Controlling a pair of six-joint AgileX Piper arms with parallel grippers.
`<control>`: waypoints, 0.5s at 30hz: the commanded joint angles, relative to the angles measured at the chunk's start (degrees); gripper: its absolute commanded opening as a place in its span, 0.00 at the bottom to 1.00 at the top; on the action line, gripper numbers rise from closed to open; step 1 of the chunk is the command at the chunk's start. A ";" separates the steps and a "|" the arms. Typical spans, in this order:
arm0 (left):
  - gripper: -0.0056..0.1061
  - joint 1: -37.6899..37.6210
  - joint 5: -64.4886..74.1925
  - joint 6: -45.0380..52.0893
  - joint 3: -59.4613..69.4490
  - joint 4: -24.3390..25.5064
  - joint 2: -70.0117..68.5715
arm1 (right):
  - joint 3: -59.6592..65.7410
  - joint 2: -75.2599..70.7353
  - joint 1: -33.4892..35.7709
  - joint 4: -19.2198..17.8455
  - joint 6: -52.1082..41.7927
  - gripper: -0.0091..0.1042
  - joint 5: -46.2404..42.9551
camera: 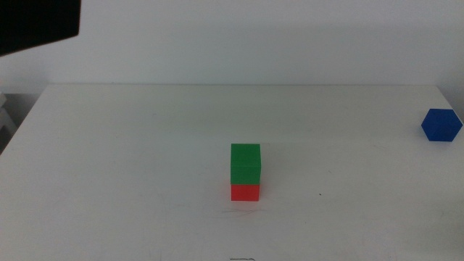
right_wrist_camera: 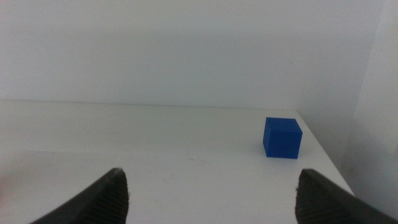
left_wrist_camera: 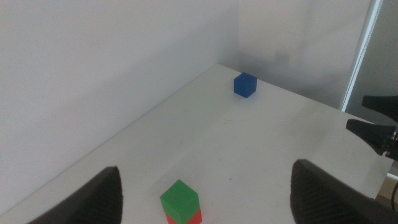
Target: Stack red cubes first, then green, then blue cubes in a specific spot.
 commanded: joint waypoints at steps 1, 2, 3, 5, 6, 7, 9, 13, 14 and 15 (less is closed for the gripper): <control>0.86 0.13 -4.15 0.01 -1.08 -1.83 0.17 | -1.31 -0.93 0.11 -1.38 -1.17 0.91 -6.73; 0.86 0.13 -4.15 0.01 -1.08 -1.83 0.17 | -1.31 -0.93 0.11 -1.78 -1.18 0.91 -9.88; 0.86 0.13 -4.15 0.01 -1.08 -1.83 0.17 | -1.53 -0.93 0.11 -1.50 -0.55 0.91 -12.26; 0.86 0.13 -4.15 0.01 -1.08 -1.83 0.17 | -3.57 -0.52 0.11 1.60 2.37 0.91 -11.25; 0.86 0.13 -4.15 0.01 -1.08 -1.83 0.17 | -5.88 0.48 0.11 3.18 3.78 0.91 -8.03; 0.86 0.13 -4.15 0.01 -1.08 -1.83 0.17 | -8.78 1.84 0.11 4.04 4.73 0.91 -4.84; 0.86 0.13 -4.15 0.01 -1.08 -1.83 0.17 | -16.01 7.51 0.11 4.77 6.13 0.91 3.57; 0.86 0.13 -4.15 0.01 -1.08 -1.83 0.36 | -33.02 22.94 0.11 4.70 7.50 0.91 24.31; 0.86 0.13 -4.15 0.01 -1.08 -1.83 0.36 | -37.95 26.86 0.11 4.29 6.97 0.91 30.10; 0.86 0.13 -4.15 0.01 -1.08 -1.83 0.36 | -42.50 30.48 0.11 3.59 6.12 0.91 35.06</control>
